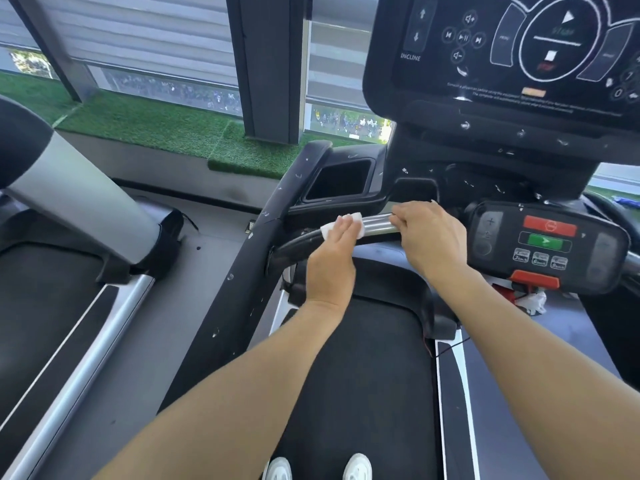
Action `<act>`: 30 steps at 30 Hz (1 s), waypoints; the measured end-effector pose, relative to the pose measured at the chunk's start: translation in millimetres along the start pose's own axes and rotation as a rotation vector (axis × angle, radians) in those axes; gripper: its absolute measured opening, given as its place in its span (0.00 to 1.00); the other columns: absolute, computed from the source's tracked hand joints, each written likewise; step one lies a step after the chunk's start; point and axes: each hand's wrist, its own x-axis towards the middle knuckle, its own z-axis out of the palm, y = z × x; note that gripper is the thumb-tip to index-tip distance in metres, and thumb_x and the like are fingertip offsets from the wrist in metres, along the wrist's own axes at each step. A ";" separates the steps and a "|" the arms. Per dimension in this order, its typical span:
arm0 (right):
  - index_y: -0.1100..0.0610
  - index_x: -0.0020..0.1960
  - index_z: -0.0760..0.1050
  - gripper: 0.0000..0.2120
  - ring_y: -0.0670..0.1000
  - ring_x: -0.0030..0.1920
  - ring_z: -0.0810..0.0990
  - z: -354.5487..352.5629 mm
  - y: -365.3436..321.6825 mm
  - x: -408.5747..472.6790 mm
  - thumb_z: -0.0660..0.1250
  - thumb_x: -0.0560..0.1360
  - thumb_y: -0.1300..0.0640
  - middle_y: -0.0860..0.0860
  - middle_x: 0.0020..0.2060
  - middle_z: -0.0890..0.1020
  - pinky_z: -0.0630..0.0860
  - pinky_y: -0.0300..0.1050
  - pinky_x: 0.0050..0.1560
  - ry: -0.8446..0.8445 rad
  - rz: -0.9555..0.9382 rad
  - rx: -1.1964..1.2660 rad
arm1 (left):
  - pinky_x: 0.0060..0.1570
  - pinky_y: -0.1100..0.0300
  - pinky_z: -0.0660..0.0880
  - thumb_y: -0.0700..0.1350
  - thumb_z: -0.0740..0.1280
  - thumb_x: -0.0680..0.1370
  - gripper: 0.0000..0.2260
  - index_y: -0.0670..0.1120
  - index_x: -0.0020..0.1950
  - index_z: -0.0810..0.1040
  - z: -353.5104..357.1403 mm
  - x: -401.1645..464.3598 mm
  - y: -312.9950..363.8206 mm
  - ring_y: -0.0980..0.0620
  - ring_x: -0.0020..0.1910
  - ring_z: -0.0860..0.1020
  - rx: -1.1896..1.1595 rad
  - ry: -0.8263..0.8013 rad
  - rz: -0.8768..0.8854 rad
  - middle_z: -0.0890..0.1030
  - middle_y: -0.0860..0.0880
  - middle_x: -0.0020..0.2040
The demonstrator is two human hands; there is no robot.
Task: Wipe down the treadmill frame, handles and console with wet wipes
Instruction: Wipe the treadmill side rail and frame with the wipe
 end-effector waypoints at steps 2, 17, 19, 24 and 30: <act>0.59 0.40 0.74 0.10 0.53 0.42 0.75 -2.4 -0.9 1.3 0.58 0.78 0.64 0.52 0.36 0.78 0.53 0.37 0.29 -0.020 0.006 0.005 | 0.62 0.53 0.73 0.26 0.59 0.72 0.26 0.43 0.67 0.74 -8.2 1.0 -17.6 0.47 0.65 0.74 0.061 -0.037 -0.011 0.75 0.46 0.67; 0.59 0.43 0.75 0.09 0.55 0.43 0.75 1.4 1.2 2.0 0.58 0.78 0.63 0.53 0.38 0.79 0.54 0.38 0.31 -0.017 0.004 -0.008 | 0.68 0.62 0.62 0.30 0.56 0.78 0.26 0.49 0.73 0.68 -29.1 -12.9 -49.6 0.51 0.70 0.68 0.084 -0.116 -0.275 0.70 0.52 0.71; 0.59 0.42 0.75 0.08 0.55 0.42 0.75 2.5 1.8 1.8 0.59 0.77 0.64 0.54 0.37 0.79 0.52 0.37 0.28 -0.025 0.004 -0.009 | 0.65 0.63 0.65 0.32 0.56 0.79 0.20 0.48 0.68 0.72 -33.4 -11.4 -46.0 0.52 0.67 0.71 0.089 -0.087 -0.316 0.75 0.54 0.66; 0.62 0.41 0.75 0.08 0.56 0.43 0.75 -0.7 -2.1 -0.5 0.59 0.76 0.66 0.56 0.38 0.79 0.62 0.37 0.41 -0.026 0.034 0.051 | 0.56 0.63 0.70 0.40 0.59 0.81 0.10 0.44 0.56 0.79 -45.1 -25.0 -24.6 0.54 0.47 0.74 -0.125 -0.086 -0.305 0.78 0.56 0.48; 0.58 0.57 0.79 0.10 0.52 0.61 0.71 -5.6 -49.0 -38.9 0.63 0.78 0.60 0.49 0.59 0.77 0.73 0.48 0.53 -0.086 -0.210 0.317 | 0.54 0.61 0.76 0.40 0.68 0.77 0.07 0.47 0.50 0.84 -59.2 -28.4 -32.9 0.53 0.47 0.81 -0.469 0.064 -0.649 0.84 0.50 0.48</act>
